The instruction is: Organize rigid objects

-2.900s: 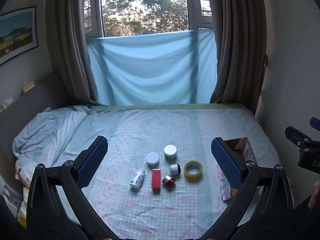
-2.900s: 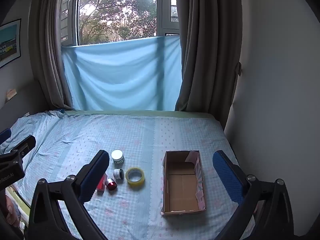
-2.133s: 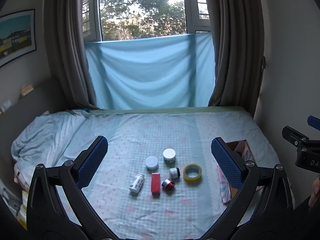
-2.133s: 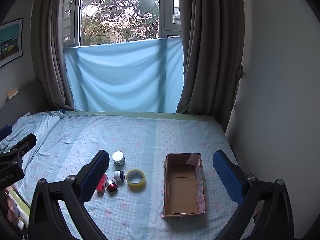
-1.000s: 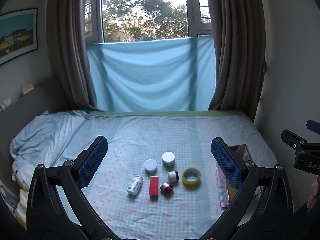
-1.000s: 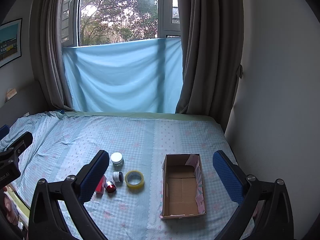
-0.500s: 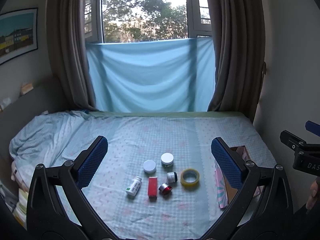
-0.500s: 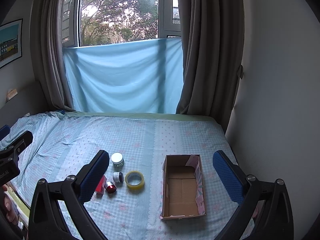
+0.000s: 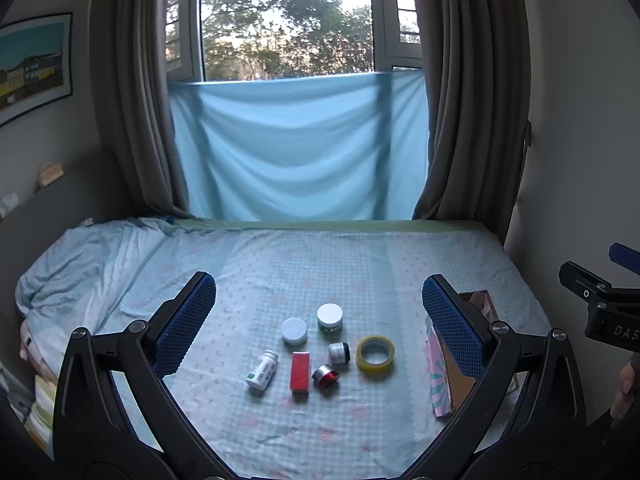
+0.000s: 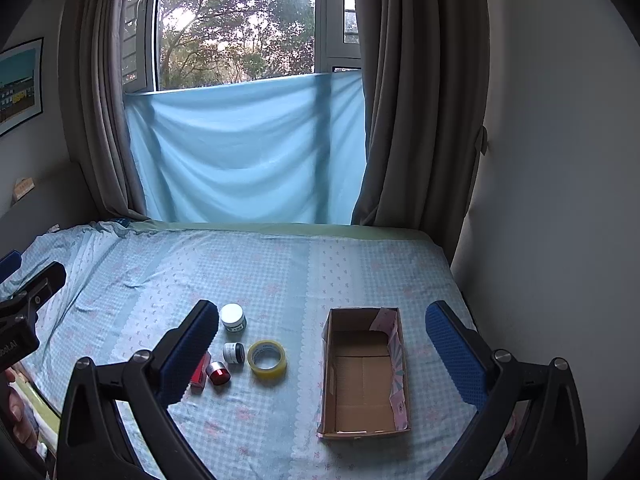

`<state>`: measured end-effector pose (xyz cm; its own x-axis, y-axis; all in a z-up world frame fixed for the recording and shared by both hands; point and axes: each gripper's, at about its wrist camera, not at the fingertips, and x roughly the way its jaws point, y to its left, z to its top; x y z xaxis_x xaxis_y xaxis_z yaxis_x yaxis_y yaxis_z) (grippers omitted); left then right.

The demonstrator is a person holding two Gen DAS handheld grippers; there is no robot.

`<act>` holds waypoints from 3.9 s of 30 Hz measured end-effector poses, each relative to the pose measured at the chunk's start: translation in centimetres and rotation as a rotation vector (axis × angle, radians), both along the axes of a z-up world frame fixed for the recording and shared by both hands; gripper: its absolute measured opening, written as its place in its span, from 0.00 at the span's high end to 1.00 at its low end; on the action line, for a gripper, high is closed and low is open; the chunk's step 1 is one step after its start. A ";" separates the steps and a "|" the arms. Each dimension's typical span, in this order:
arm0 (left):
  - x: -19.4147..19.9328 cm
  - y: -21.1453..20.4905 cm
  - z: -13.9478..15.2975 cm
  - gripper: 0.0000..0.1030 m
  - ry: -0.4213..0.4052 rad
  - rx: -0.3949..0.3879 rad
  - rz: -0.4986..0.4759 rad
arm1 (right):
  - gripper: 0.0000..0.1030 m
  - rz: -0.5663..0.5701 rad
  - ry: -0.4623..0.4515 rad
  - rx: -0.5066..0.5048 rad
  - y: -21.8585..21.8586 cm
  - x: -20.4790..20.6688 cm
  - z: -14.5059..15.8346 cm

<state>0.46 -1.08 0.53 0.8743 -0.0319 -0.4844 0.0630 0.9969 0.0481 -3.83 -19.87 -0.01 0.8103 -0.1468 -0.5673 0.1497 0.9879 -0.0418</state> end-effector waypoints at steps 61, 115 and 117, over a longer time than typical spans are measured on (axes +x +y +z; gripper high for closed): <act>29.1 7.0 -47.0 0.00 1.008 0.124 0.125 | 0.80 -0.321 0.962 0.459 -21.5 8.6 -41.3; 30.3 -8.9 -28.8 0.64 0.725 0.015 -0.247 | 0.83 -0.307 0.751 0.566 -28.8 1.9 -41.0; 30.8 -12.1 -27.9 0.64 0.710 0.009 -0.298 | 0.83 -0.307 0.748 0.570 -29.0 1.8 -40.8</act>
<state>31.27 -13.15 -27.41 0.3083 -0.2108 -0.9277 0.3473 0.9328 -0.0966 -2.03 -48.89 -40.84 0.1867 0.1642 -0.9686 0.5315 0.8123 0.2401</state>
